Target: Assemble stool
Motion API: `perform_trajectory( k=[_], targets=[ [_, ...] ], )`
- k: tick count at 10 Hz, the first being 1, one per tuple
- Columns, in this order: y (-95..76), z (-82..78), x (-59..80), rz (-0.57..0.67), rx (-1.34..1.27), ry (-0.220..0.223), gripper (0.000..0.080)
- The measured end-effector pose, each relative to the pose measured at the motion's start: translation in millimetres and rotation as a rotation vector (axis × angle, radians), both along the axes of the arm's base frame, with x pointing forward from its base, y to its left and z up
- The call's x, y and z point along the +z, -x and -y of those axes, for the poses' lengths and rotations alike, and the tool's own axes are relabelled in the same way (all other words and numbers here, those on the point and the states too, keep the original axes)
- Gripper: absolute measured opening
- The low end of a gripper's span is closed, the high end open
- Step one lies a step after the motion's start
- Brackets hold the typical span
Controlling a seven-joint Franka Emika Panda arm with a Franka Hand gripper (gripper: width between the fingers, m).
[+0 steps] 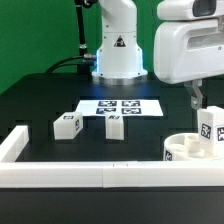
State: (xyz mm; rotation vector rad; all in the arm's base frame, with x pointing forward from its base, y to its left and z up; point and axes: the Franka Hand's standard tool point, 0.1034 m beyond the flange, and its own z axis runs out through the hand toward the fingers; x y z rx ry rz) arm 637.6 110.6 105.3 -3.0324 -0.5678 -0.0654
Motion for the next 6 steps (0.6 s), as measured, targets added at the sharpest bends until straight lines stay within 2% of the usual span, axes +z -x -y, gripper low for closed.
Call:
perform_trajectory(
  k=[3,6],
  targets=[
    [12.7,-1.9,-30.0,0.008,-0.009,0.021,0.0649],
    [10.0,-6.4,-38.5,0.01,-0.034,0.021,0.0649]
  ],
)
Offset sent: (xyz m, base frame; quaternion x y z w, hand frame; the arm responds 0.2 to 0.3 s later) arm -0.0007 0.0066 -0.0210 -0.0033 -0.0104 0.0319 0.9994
